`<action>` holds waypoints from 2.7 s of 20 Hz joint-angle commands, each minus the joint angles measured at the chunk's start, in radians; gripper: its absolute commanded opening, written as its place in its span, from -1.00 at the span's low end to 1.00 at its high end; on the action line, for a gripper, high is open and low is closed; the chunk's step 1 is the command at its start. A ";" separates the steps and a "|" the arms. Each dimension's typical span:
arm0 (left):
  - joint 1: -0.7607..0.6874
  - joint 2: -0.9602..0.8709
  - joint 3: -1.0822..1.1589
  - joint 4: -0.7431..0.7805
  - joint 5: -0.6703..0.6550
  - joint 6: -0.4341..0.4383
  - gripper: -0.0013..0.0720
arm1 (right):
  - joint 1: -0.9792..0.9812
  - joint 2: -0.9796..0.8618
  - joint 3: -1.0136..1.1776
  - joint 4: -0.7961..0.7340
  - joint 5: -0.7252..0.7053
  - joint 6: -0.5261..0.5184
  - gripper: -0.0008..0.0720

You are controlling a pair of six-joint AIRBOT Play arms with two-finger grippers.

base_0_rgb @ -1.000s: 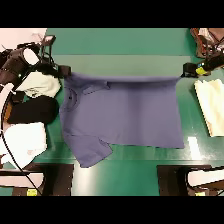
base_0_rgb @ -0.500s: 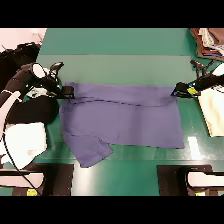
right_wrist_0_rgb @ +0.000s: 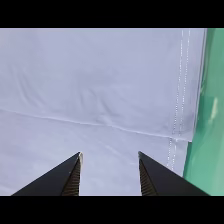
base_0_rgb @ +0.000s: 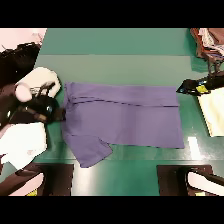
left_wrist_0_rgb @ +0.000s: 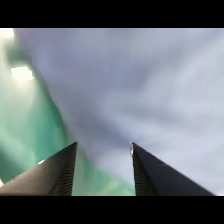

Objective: Fold the shirts.

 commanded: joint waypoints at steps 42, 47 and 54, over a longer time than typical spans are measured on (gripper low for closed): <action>0.000 0.357 -0.359 -0.364 0.264 0.019 -0.90 | -0.457 0.275 -0.780 0.023 0.104 -0.008 0.21; 0.000 0.357 -0.359 -0.362 0.221 0.021 -0.90 | -0.276 0.170 -0.732 -0.072 0.090 0.022 -0.15; 0.000 0.484 -0.290 -0.219 -0.010 -0.047 -0.90 | -0.137 0.351 -0.654 -0.161 0.181 0.020 -0.93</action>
